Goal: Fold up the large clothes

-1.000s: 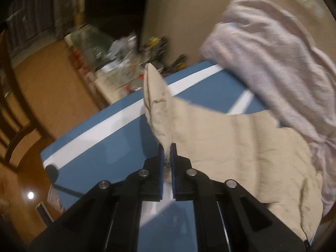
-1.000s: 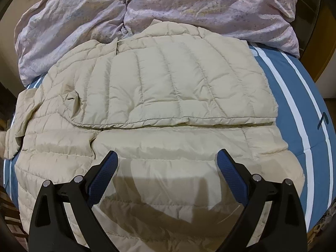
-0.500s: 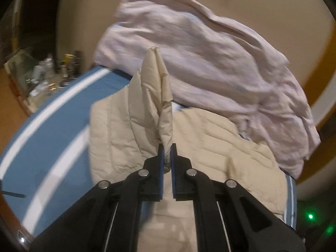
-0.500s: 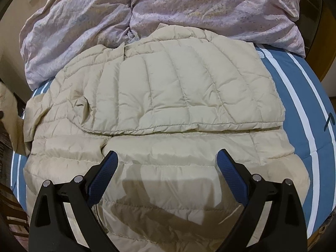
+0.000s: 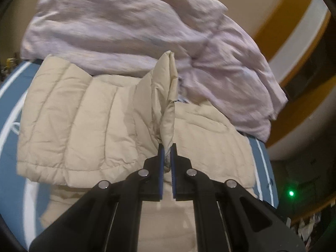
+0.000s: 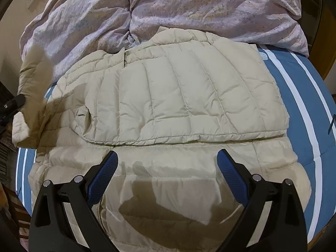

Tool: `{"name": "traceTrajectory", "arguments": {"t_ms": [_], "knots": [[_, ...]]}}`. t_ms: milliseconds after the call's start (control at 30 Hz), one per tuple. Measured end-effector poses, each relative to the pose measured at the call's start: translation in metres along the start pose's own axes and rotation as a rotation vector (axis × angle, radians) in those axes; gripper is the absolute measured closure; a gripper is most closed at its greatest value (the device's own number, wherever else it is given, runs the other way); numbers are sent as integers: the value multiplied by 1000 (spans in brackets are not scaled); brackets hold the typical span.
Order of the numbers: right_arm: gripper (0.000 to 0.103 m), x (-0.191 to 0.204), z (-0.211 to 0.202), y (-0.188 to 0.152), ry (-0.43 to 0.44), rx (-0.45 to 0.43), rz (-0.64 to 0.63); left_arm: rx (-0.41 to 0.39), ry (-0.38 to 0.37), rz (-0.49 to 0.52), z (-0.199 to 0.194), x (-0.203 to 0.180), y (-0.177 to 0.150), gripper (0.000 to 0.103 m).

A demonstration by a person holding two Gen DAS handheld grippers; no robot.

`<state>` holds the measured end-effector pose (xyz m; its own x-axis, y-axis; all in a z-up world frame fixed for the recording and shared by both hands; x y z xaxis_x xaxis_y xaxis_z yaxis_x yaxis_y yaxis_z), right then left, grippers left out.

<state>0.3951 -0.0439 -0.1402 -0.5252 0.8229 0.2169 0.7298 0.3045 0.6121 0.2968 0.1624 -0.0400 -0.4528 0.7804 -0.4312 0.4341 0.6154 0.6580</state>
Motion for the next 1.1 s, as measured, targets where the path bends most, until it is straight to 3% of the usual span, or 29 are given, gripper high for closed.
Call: {"name": "traceTrajectory", "arguments": {"t_ms": [400, 500, 533, 567, 667, 833, 1100], "knots": [[6, -10, 3, 6, 9, -4, 49, 130, -111, 91, 35, -66, -44, 96], [6, -12, 1, 10, 14, -15, 60, 139, -101, 113, 33, -68, -48, 84], [6, -13, 0, 12, 20, -21, 63, 139, -98, 116, 31, -68, -48, 73], [6, -12, -1, 14, 24, -24, 66, 136, -93, 117, 30, -67, -47, 63], [7, -9, -3, 22, 51, -35, 82, 118, -75, 117, 24, -62, -43, 56], [17, 4, -1, 32, 134, -32, 114, 102, 0, 130, 19, -41, -37, 55], [36, 34, 22, 29, 236, 50, 138, 99, 154, 164, 20, -3, -36, 55]]}}
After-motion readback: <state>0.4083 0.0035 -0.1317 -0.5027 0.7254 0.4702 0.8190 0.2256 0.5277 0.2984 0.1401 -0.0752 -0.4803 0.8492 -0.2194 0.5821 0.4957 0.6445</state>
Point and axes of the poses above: each gripper's, at about its wrist camera, not at the fingertips, and z roughly the way its jaws point, x to its left, y to its top, the point moved 8 cm from there along z, roughly the way its jaws point, and after that the axes turned 6 degrees about -x, right-handed, at the moved point
